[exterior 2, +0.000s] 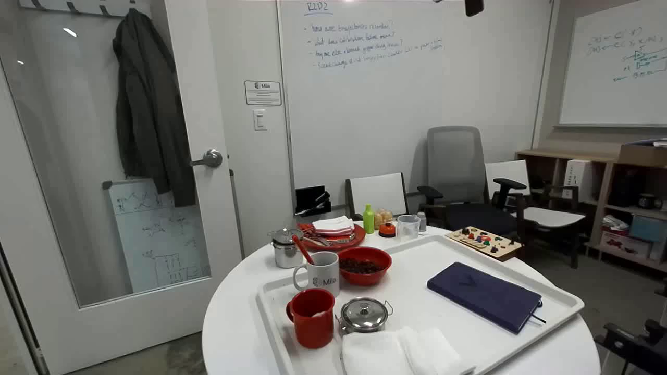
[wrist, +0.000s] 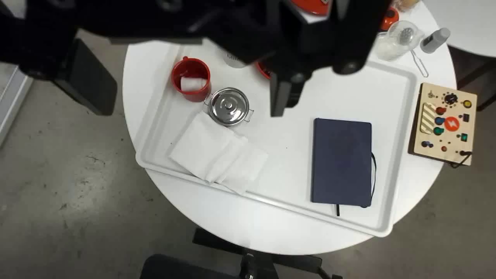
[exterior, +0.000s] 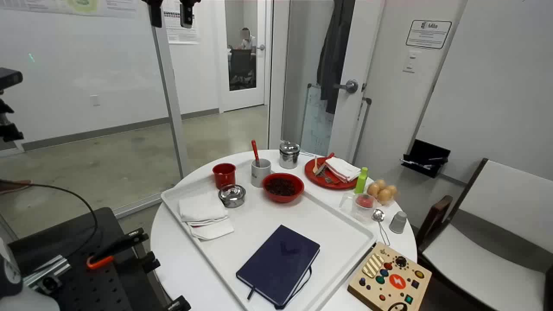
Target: Open the notebook on the tray
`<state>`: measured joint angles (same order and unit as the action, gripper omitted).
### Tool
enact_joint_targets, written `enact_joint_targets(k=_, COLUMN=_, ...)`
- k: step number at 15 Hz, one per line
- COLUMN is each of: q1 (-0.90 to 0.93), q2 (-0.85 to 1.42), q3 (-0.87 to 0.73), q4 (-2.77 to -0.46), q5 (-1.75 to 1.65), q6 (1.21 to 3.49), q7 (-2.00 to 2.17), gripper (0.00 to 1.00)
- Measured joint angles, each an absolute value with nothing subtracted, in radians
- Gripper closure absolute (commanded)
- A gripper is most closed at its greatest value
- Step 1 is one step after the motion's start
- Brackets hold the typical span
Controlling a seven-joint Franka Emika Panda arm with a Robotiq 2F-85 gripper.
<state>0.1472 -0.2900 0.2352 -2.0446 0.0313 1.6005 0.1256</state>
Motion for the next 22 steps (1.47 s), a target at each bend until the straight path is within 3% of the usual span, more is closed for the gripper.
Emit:
enact_joint_targets(k=15, q1=0.142, q2=-0.29, q3=0.213, q4=-2.071, q5=0.03, q6=1.594, q7=0.152, gripper=0.0)
enact_joint_targets(k=22, q1=0.1, q2=-0.278, q3=0.075, q4=-2.209, q5=0.091, q6=1.726, q7=0.006, gripper=0.0)
